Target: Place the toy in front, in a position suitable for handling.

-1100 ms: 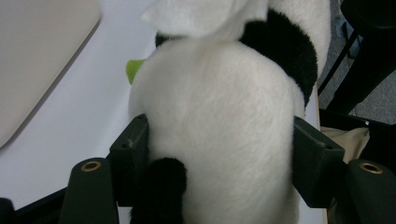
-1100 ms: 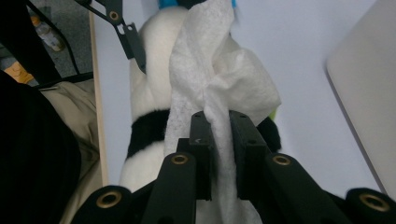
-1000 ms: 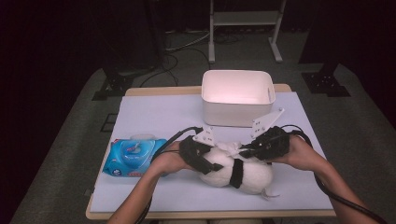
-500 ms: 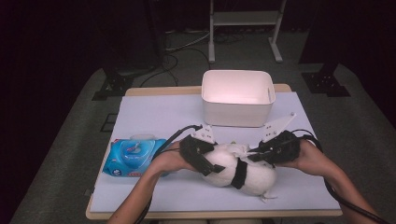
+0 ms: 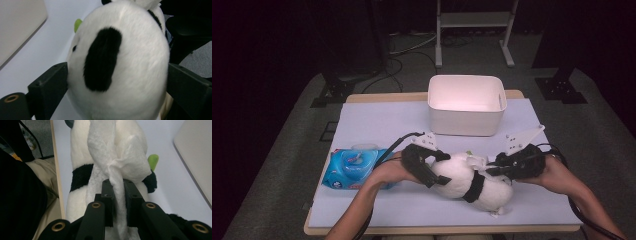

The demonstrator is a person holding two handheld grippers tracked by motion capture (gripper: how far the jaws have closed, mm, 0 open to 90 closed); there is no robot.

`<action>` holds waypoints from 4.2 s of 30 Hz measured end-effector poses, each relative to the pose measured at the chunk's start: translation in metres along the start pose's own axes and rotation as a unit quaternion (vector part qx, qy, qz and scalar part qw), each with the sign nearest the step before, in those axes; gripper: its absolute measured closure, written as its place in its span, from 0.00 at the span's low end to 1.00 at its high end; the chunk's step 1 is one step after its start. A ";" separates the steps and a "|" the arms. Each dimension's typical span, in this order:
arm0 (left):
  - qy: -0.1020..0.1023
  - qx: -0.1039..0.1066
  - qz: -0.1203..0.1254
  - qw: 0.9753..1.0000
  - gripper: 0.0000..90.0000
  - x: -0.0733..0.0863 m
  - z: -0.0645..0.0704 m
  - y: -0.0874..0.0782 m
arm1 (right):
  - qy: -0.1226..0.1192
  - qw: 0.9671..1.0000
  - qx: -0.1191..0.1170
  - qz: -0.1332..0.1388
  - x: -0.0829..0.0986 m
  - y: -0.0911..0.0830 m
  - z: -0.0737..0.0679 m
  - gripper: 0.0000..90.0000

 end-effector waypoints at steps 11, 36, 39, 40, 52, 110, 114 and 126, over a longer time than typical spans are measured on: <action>-0.017 0.026 -0.005 1.000 0.05 0.012 -0.002 0.007 | 0.012 1.000 0.000 0.006 0.012 -0.007 0.000 0.88; 0.047 -0.027 0.009 0.998 0.36 -0.026 0.000 -0.037 | 0.007 0.998 0.012 0.067 -0.024 -0.012 0.007 0.90; 0.049 -0.031 0.004 0.998 0.36 -0.027 0.002 -0.041 | 0.006 0.998 0.008 0.066 -0.026 -0.011 0.006 0.90; 0.050 -0.031 0.003 0.998 0.36 -0.027 0.002 -0.042 | 0.006 0.998 0.006 0.063 -0.025 -0.008 0.005 0.90; 0.030 -0.017 0.013 0.999 0.22 -0.025 -0.001 -0.029 | 0.034 0.999 -0.004 0.036 0.003 0.013 0.006 0.91; 0.021 -0.024 0.038 0.999 0.36 -0.029 -0.008 -0.063 | 0.020 0.997 0.016 0.079 -0.029 -0.016 0.010 0.91; 0.024 -0.029 0.034 0.999 0.36 -0.028 -0.009 -0.066 | 0.020 0.996 0.012 0.086 -0.031 -0.018 0.010 0.91; 0.032 -0.019 0.014 0.999 0.36 -0.029 -0.006 -0.044 | 0.008 0.994 0.008 0.107 -0.043 -0.026 0.005 0.91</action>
Point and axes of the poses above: each handheld gripper's, and its own axes: y roughly forward along the jaws, x roughly out of its underside, z roughly to its right, the point moved 5 cm from there along y, roughly forward along the jaws, and after that the axes turned 5 degrees about -x, right-handed, at the moved point
